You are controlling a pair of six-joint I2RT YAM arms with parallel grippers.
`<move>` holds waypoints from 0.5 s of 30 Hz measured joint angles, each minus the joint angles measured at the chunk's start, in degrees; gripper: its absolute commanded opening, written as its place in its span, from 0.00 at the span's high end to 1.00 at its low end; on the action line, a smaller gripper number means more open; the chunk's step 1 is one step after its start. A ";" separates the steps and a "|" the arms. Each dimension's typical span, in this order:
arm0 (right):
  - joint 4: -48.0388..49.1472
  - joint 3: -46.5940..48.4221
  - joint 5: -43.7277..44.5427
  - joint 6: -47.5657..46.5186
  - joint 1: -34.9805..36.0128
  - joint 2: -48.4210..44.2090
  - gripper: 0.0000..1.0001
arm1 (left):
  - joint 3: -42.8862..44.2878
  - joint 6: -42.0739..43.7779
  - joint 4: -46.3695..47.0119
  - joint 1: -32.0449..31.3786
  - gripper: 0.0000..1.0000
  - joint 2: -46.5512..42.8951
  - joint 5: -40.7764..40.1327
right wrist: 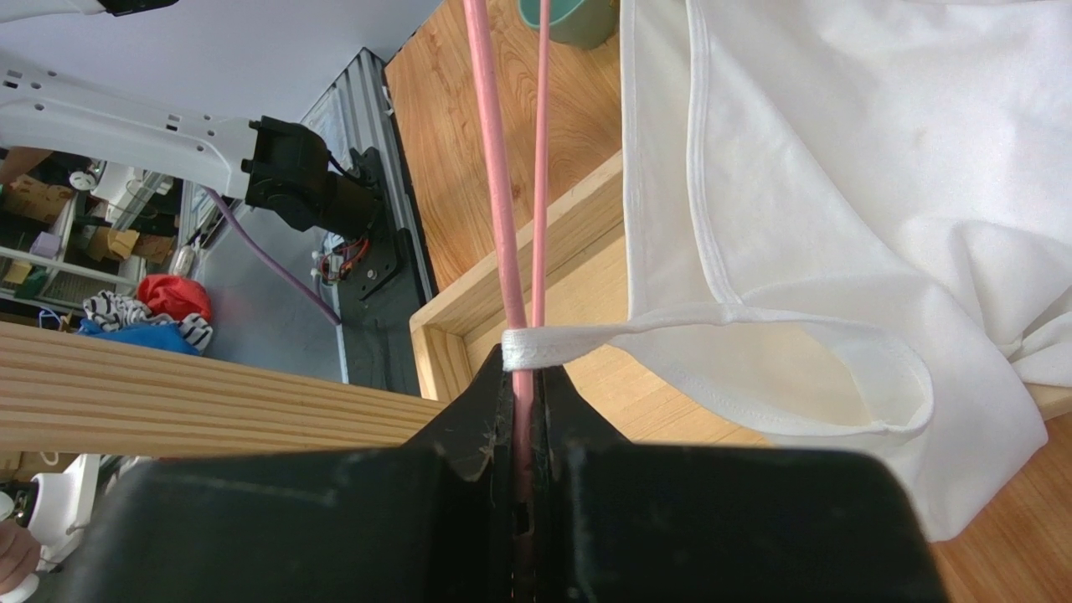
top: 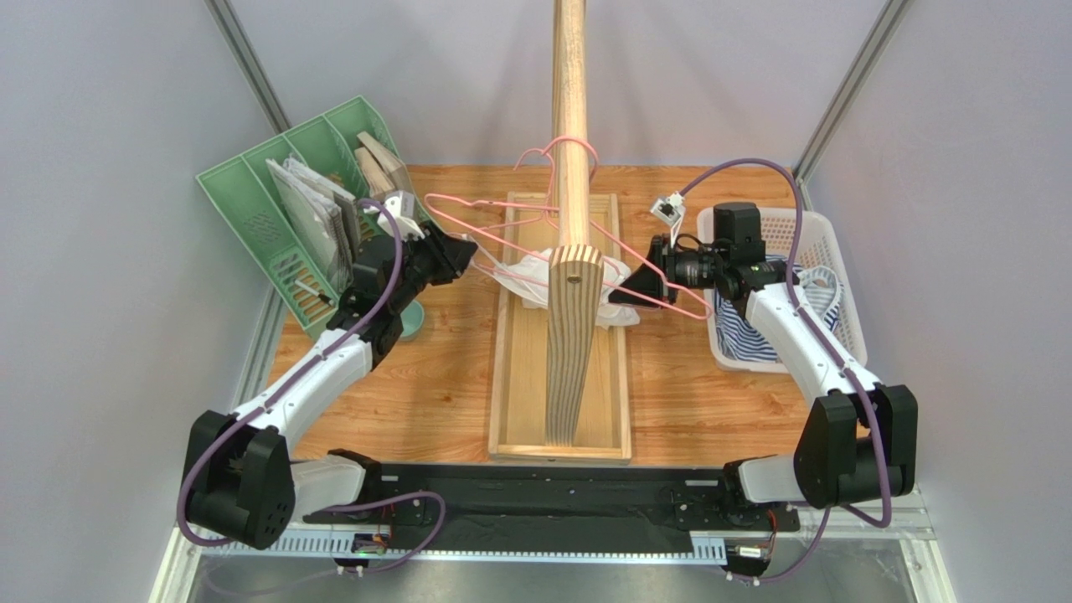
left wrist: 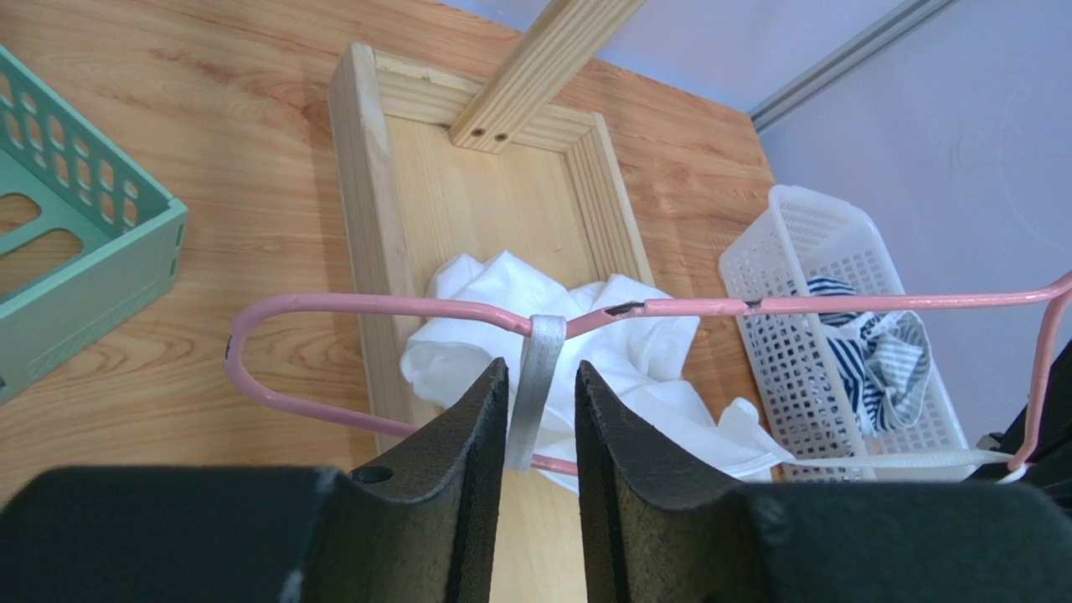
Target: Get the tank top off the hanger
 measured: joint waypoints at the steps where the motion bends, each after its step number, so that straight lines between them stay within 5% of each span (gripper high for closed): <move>1: 0.00 0.00 0.00 -0.07 0.00 0.00 1.00 | 0.15 0.09 -0.46 0.02 0.76 0.00 -0.02; 6: 0.00 -0.02 0.20 -0.20 0.00 -0.02 1.00 | 1.55 -0.61 -2.82 1.66 1.00 -0.09 0.81; 15: 0.02 -0.11 0.28 -0.59 0.00 -0.87 1.00 | 6.25 -0.68 -13.38 7.17 1.00 -3.21 -0.83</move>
